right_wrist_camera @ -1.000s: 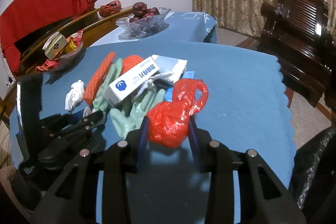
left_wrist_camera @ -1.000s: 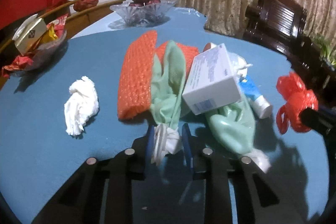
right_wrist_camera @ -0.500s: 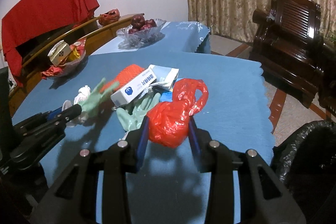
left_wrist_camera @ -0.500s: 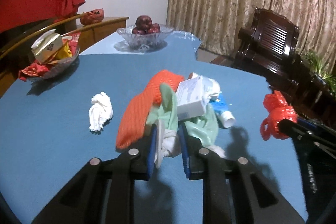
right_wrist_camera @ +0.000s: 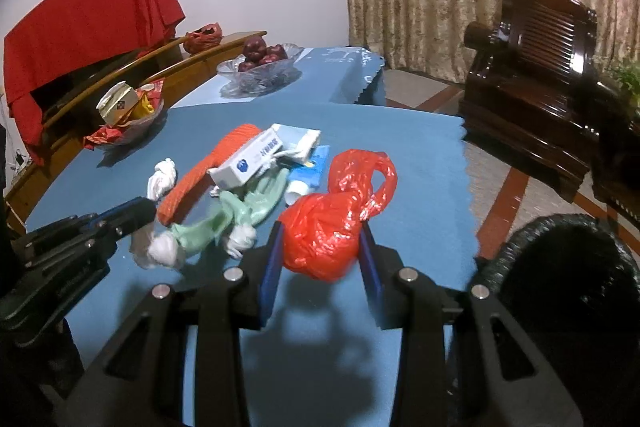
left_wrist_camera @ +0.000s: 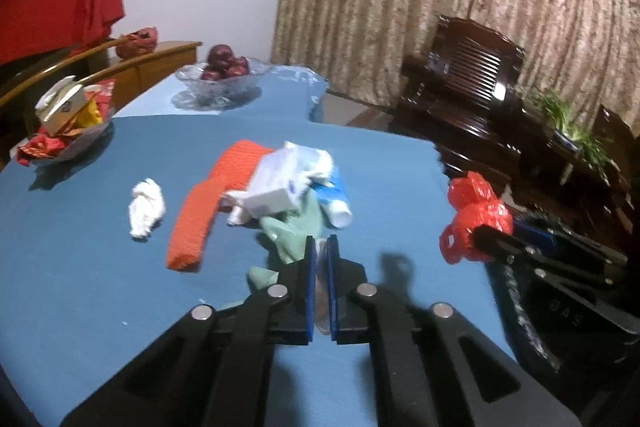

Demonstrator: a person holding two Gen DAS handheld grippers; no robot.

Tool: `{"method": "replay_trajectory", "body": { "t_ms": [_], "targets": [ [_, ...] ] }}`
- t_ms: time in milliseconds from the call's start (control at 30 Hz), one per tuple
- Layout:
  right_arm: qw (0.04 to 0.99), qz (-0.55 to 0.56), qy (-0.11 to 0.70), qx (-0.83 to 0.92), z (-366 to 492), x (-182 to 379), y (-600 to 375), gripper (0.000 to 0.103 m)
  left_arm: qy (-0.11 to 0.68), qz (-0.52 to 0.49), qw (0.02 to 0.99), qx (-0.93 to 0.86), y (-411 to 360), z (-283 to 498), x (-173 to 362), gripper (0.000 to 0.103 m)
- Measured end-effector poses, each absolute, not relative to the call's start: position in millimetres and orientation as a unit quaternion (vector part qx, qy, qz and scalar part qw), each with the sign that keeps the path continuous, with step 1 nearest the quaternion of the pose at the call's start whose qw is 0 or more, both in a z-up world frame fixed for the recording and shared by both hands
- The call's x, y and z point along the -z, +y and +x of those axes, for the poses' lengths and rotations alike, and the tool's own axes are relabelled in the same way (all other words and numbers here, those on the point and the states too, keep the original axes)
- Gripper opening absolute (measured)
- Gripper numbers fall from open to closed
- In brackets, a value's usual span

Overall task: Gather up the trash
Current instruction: 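Grasp the red plastic bag with the right tool while the left tool grasps the green glove, then carry both items over the bin and open both tools to drop them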

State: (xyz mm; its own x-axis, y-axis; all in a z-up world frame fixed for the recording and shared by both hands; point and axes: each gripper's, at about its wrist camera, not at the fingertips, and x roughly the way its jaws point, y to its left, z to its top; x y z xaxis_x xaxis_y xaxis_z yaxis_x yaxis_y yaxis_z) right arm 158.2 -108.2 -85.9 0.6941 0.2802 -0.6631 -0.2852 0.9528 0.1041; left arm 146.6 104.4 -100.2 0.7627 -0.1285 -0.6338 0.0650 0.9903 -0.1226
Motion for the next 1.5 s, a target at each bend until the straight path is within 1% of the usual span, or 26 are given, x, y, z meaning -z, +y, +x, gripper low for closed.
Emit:
{"method": "replay_trajectory", "body": {
  "t_ms": [200, 333, 367, 400, 433, 467, 533, 600, 733, 767, 800, 833, 900, 1033, 1200, 1367, 1500],
  "targets": [
    [0.908, -0.012, 0.395, -0.141, 142.2, 112.2, -124.1, 0.035, 0.413, -0.044, 0.907, 0.068, 86.0, 134.1, 148.4, 0.007],
    [0.898, -0.011, 0.418, -0.139, 130.7, 132.0, -128.1, 0.035, 0.45, -0.033, 0.89, 0.07, 75.5, 121.5, 179.6, 0.015],
    [0.896, -0.012, 0.421, -0.139, 128.3, 135.7, -127.9, 0.035, 0.453, -0.03, 0.888, 0.068, 73.4, 119.1, 184.4, 0.02],
    [0.895, -0.012, 0.424, -0.139, 126.8, 138.5, -128.0, 0.035, 0.454, -0.027, 0.888, 0.066, 72.4, 118.2, 187.0, 0.032],
    [0.894, -0.013, 0.426, -0.139, 125.6, 140.9, -128.1, 0.035, 0.457, -0.024, 0.887, 0.064, 70.1, 118.1, 190.1, 0.04],
    [0.892, -0.013, 0.43, -0.139, 124.1, 144.7, -128.6, 0.035, 0.458, -0.022, 0.887, 0.062, 68.9, 118.4, 191.6, 0.043],
    [0.891, -0.011, 0.432, -0.139, 123.8, 146.8, -128.4, 0.035, 0.459, -0.02, 0.887, 0.057, 67.6, 121.7, 193.9, 0.055],
    [0.89, -0.009, 0.434, -0.137, 123.8, 148.9, -130.4, 0.035, 0.463, -0.02, 0.885, 0.049, 68.1, 127.9, 197.3, 0.06],
    [0.89, -0.007, 0.434, -0.136, 127.6, 148.7, -132.6, 0.035, 0.475, -0.026, 0.879, 0.044, 69.7, 143.9, 208.3, 0.062],
    [0.89, -0.007, 0.435, -0.136, 128.3, 148.9, -133.3, 0.035, 0.477, -0.029, 0.877, 0.048, 69.6, 147.0, 210.1, 0.059],
    [0.89, -0.007, 0.435, -0.136, 128.9, 149.1, -133.6, 0.035, 0.477, -0.032, 0.876, 0.059, 68.2, 149.5, 211.2, 0.048],
    [0.89, -0.008, 0.434, -0.136, 129.3, 149.0, -133.5, 0.035, 0.476, -0.033, 0.876, 0.069, 65.3, 149.9, 211.1, 0.039],
    [0.891, -0.008, 0.434, -0.136, 129.3, 148.6, -133.9, 0.035, 0.476, -0.027, 0.876, 0.071, 60.7, 150.1, 210.7, 0.034],
    [0.895, -0.006, 0.426, -0.135, 129.3, 143.5, -137.3, 0.035, 0.455, -0.041, 0.886, 0.078, 61.4, 142.0, 197.8, 0.032],
    [0.906, 0.003, 0.405, -0.125, 123.3, 125.2, -150.7, 0.035, 0.411, -0.033, 0.906, 0.095, 52.7, 129.5, 158.9, 0.032],
    [0.917, 0.012, 0.386, -0.101, 111.7, 104.8, -176.9, 0.035, 0.381, -0.018, 0.916, 0.123, 29.4, 127.5, 126.7, 0.032],
    [0.924, 0.021, 0.376, -0.07, 99.3, 90.7, -209.2, 0.035, 0.366, -0.006, 0.918, 0.155, 2.5, 127.4, 111.5, 0.032]
  ]
}}
